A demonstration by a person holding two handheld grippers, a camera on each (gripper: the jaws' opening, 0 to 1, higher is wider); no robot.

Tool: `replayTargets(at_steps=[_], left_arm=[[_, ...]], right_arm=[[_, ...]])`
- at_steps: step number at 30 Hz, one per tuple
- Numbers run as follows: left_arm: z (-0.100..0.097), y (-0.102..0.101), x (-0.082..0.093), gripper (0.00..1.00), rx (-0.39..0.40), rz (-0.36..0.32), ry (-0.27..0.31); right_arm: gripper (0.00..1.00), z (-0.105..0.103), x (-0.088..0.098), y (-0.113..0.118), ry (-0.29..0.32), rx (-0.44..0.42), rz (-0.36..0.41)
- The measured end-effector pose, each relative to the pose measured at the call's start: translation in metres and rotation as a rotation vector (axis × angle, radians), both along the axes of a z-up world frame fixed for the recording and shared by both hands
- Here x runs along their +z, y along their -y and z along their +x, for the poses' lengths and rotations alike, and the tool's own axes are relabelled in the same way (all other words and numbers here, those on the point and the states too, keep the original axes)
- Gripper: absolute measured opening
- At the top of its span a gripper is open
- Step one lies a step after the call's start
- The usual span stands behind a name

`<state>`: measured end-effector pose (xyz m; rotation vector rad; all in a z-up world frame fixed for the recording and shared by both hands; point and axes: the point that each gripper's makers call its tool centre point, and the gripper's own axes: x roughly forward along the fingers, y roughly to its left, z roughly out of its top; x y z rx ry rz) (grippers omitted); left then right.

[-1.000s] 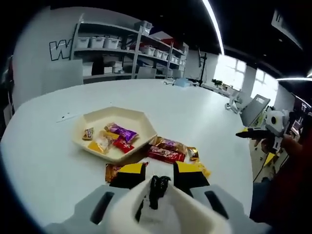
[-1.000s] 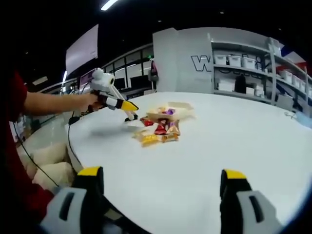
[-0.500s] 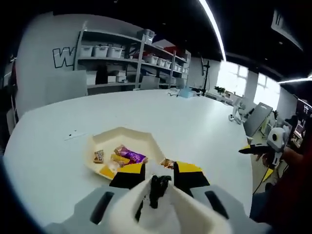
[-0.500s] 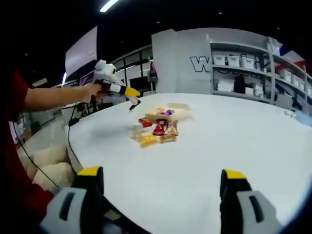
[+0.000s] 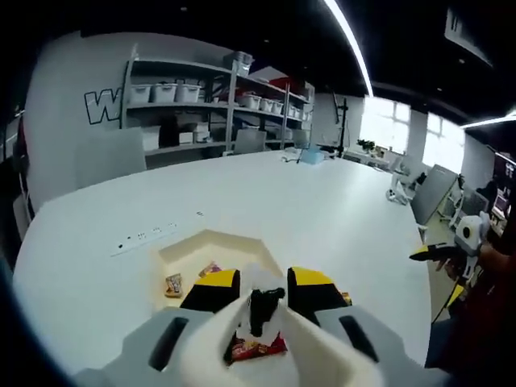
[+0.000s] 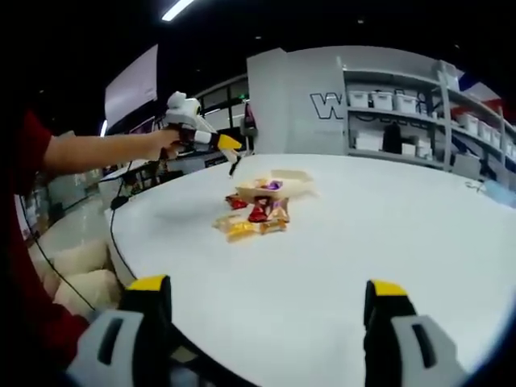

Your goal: Place the target food into the container with the food tongs after gripping and lifting it, then release it inside without dropping or visibly crushing the food.

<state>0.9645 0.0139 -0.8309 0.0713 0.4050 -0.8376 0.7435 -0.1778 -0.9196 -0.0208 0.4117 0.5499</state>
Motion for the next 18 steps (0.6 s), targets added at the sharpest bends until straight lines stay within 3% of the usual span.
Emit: replayTargets(at_steps=[18], left_arm=[[0.035,0.003,0.002,0.22,0.026,-0.023,-0.002]], right_arm=[[0.99,0.003,-0.002,0.018,-0.014,-0.04,-0.008]])
